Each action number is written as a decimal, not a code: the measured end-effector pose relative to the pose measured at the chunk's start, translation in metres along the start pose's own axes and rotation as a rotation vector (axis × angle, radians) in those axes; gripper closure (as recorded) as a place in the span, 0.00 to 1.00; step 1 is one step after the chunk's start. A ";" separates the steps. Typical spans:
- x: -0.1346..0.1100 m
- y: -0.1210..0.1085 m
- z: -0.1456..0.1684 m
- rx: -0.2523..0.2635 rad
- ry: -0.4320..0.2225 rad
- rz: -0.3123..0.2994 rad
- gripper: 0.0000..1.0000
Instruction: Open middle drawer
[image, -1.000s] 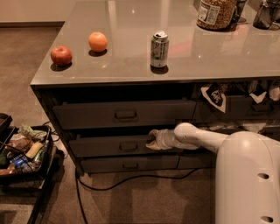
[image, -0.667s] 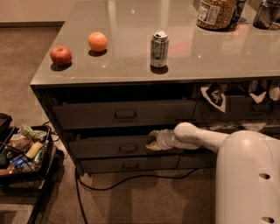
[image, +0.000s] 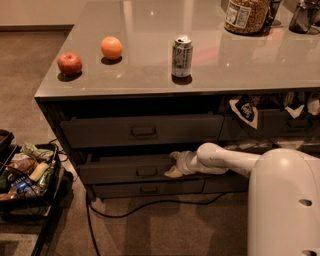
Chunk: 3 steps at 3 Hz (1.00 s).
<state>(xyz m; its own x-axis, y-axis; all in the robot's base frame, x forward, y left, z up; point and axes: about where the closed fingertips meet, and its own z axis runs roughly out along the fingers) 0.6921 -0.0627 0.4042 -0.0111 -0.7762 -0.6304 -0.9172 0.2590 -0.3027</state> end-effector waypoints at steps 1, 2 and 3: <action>-0.002 -0.001 -0.002 0.000 0.000 0.000 0.36; -0.006 0.023 -0.001 -0.017 0.001 0.015 0.37; -0.010 0.030 -0.004 -0.024 0.002 0.020 0.45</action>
Offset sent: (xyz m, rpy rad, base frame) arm -0.0656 0.0283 -0.0108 0.0142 0.0660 -0.0065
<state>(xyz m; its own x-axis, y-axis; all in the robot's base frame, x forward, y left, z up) 0.6628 -0.0498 0.4045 -0.0302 -0.7720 -0.6350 -0.9260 0.2608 -0.2730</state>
